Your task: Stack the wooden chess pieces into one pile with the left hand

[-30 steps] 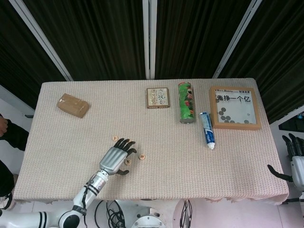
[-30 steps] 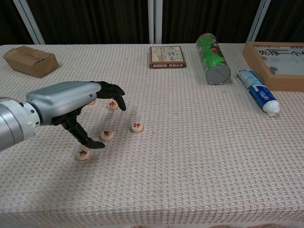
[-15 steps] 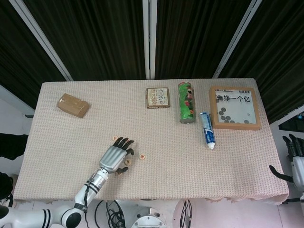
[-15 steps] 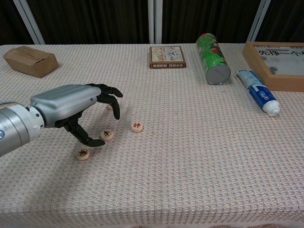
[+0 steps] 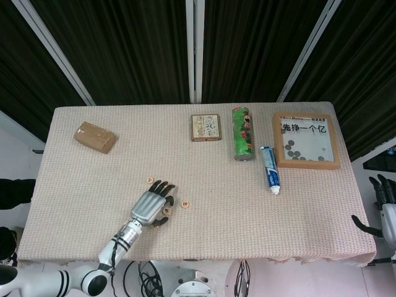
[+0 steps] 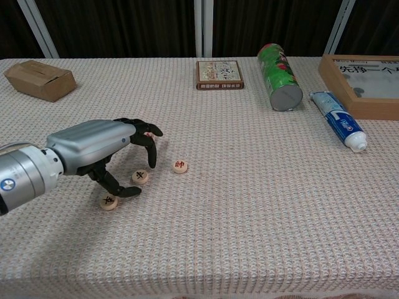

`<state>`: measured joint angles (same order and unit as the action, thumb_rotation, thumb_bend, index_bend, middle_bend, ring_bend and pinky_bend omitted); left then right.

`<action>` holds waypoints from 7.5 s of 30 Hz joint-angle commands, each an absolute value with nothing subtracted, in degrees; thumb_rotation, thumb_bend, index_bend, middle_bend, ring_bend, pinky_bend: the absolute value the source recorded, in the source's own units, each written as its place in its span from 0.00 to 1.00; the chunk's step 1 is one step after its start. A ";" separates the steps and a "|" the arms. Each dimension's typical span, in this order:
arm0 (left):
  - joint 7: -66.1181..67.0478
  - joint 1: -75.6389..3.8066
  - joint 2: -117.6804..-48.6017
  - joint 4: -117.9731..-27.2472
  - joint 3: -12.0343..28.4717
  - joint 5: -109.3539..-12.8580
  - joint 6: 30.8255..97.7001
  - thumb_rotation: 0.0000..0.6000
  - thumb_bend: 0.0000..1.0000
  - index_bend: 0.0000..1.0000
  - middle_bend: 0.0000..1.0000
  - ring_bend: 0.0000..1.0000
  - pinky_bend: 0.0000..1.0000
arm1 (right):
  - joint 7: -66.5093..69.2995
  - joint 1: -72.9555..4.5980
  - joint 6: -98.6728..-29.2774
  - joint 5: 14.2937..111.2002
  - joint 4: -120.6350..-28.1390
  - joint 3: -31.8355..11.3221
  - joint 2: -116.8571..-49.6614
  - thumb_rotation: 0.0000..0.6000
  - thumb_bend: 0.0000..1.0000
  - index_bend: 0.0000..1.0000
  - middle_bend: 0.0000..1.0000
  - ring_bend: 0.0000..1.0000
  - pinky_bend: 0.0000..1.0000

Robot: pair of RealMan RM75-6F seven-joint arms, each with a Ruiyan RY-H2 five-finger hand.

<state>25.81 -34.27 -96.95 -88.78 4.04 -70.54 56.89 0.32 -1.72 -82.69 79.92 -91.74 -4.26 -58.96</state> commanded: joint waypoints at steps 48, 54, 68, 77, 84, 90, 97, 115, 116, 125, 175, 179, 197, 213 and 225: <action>17.66 -40.89 -93.76 -77.12 11.82 -62.63 51.09 1.00 0.26 0.52 0.15 0.00 0.00 | 0.09 -1.78 -81.91 80.14 -92.41 -3.98 -58.59 0.82 0.17 0.00 0.00 0.00 0.00; 15.92 -41.14 -93.76 -75.47 10.98 -63.76 50.76 1.00 0.26 0.51 0.15 0.00 0.00 | 0.11 -1.84 -81.94 80.25 -92.36 -4.01 -58.64 0.83 0.17 0.00 0.00 0.00 0.00; 12.66 -41.59 -94.95 -72.02 10.10 -64.95 50.18 1.00 0.26 0.50 0.15 0.00 0.00 | -0.12 -2.13 -81.10 79.66 -92.36 -4.02 -58.60 0.83 0.16 0.00 0.00 0.00 0.00; 12.47 -41.84 -94.90 -71.59 10.12 -64.40 49.93 1.00 0.26 0.49 0.15 0.00 0.00 | -0.06 -2.25 -80.91 79.66 -92.33 -3.99 -58.57 0.82 0.16 0.00 0.00 0.00 0.00; 11.67 -41.86 -95.27 -71.05 10.03 -64.52 49.99 1.00 0.26 0.48 0.15 0.00 0.00 | -0.08 -2.11 -81.08 79.60 -92.31 -3.95 -58.58 0.83 0.16 0.00 0.00 0.00 0.00; 11.35 -42.02 -95.36 -70.56 9.88 -64.79 49.86 1.00 0.26 0.46 0.15 0.00 0.00 | -0.11 -2.11 -80.91 79.50 -92.25 -3.85 -58.69 0.83 0.16 0.00 0.00 0.00 0.00; 10.97 -41.97 -94.92 -71.11 9.58 -65.85 50.43 1.00 0.26 0.44 0.15 0.00 0.00 | -0.22 -2.24 -80.76 79.39 -92.16 -3.94 -58.76 0.83 0.16 0.00 0.00 0.00 0.00; 15.01 -42.72 -91.80 -82.93 8.71 -70.06 53.27 1.00 0.26 0.42 0.14 0.00 0.00 | -0.16 -2.23 -80.96 79.80 -92.02 -3.78 -59.12 0.84 0.17 0.00 0.00 0.00 0.00; 15.32 -43.14 -92.41 -82.19 8.79 -69.63 52.69 1.00 0.26 0.41 0.14 0.00 0.00 | -0.01 -2.13 -81.13 79.82 -91.99 -3.79 -59.04 0.84 0.17 0.00 0.00 0.00 0.00; 16.30 -44.83 -96.09 -76.11 8.71 -66.94 49.85 1.00 0.26 0.39 0.12 0.00 0.00 | 1.55 -1.85 -81.44 79.87 -90.93 -3.88 -58.78 0.84 0.17 0.00 0.00 0.00 0.00; 15.62 -44.77 -93.27 -77.19 9.97 -67.50 52.45 1.00 0.35 0.50 0.14 0.00 0.00 | 2.42 -2.13 -80.52 80.43 -89.96 -3.51 -59.28 0.85 0.17 0.00 0.00 0.00 0.00; 16.76 -43.91 -91.57 -78.24 9.20 -65.93 52.14 1.00 0.35 0.50 0.14 0.00 0.00 | 2.25 -2.09 -80.61 80.46 -90.13 -3.47 -59.29 0.85 0.17 0.00 0.00 0.00 0.00; 15.18 -43.25 -93.19 -74.60 8.42 -65.14 51.52 1.00 0.35 0.48 0.14 0.00 0.00 | 1.49 -1.70 -81.10 80.21 -90.81 -3.39 -58.83 0.87 0.18 0.00 0.00 0.00 0.00; 14.16 -42.65 -92.41 -74.75 8.29 -65.71 51.79 1.00 0.35 0.48 0.14 0.00 0.00 | 0.86 -1.94 -80.92 80.42 -91.13 -3.37 -58.95 0.87 0.18 0.00 0.00 0.00 0.00; 13.28 -42.27 -91.82 -74.56 8.05 -65.75 51.28 1.00 0.35 0.42 0.14 0.00 0.00 | -0.60 -2.52 -80.12 80.56 -92.05 -3.23 -58.94 0.87 0.18 0.00 0.00 0.00 0.00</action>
<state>13.31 -42.27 -91.83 -74.55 8.06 -65.77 51.32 -0.55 -2.49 -80.16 80.52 -92.00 -3.26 -58.97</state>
